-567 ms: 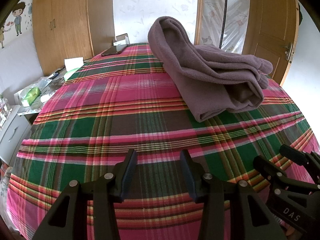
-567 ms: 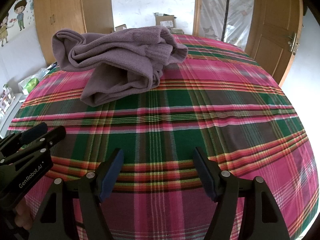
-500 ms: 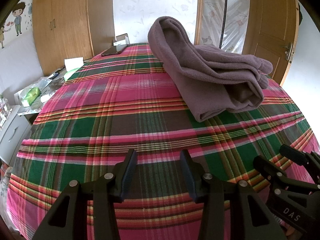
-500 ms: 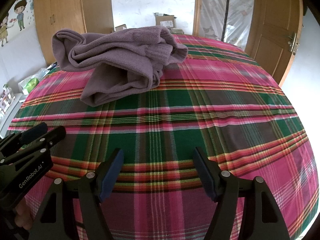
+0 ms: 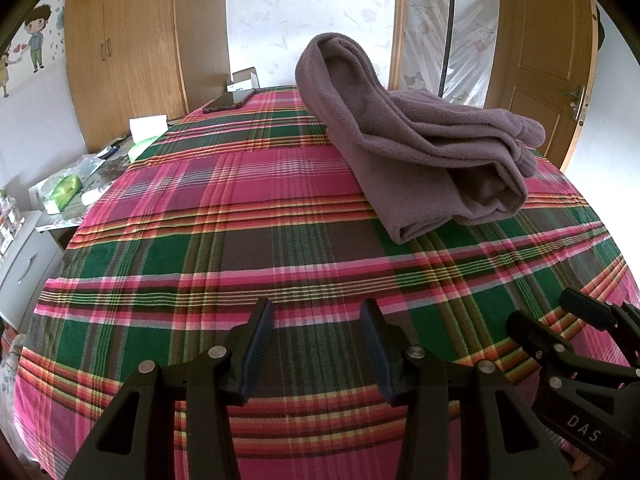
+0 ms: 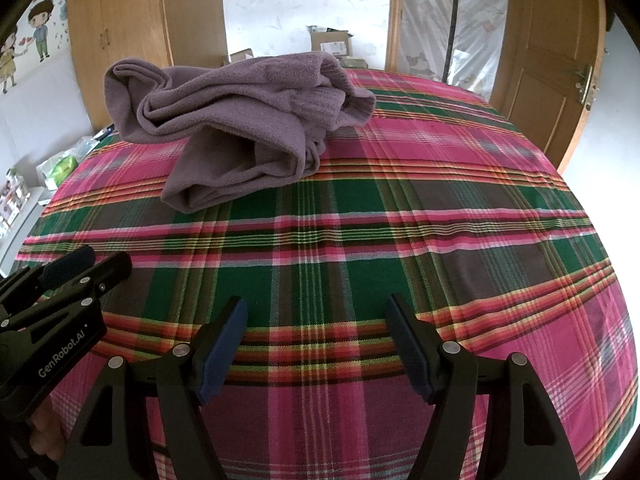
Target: Fold clothes
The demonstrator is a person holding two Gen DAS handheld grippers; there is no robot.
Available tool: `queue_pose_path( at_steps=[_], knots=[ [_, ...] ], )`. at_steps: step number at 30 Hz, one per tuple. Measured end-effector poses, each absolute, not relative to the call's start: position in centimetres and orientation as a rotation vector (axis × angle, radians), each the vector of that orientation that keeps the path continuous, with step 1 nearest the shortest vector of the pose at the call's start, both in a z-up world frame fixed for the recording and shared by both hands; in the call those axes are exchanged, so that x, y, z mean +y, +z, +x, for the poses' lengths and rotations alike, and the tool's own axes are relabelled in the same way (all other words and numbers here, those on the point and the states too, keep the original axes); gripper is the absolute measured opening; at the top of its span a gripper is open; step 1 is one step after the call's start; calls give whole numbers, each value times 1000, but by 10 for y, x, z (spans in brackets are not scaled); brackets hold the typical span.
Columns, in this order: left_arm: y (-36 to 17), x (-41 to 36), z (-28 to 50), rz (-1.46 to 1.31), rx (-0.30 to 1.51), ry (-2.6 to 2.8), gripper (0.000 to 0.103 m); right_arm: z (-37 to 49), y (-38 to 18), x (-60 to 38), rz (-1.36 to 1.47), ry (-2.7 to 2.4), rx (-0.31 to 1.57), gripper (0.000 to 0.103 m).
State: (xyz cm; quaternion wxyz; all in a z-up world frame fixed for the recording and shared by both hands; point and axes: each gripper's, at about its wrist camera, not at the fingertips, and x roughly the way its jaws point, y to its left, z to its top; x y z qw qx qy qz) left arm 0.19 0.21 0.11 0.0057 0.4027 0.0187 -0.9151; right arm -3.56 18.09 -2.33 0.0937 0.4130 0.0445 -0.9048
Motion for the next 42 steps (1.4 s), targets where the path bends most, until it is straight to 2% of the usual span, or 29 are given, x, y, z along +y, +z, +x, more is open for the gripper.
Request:
queue_pose_path(
  at_steps=[26,30,32,38,39,42],
  knots=[
    [-1,0,0,1259,66,-2869,47,-37,-23,180,1226,-2696,128,74],
    [-2,4,-3,1306,45,-2910,67,-36,-22,181,1226,-2686,130,74],
    [-2,6,-5,1316,23,-2909,69,-37,-22,181,1228,-2673,142,75],
    [1,2,-9,1365,60,-2936,69,-44,-21,182,1227,-2609,184,76],
    [3,0,-11,1389,92,-2953,67,-45,-21,183,1227,-2598,190,76],
    [11,-12,-18,1479,272,-3010,53,-53,-18,184,1217,-2543,195,74]
  ],
)
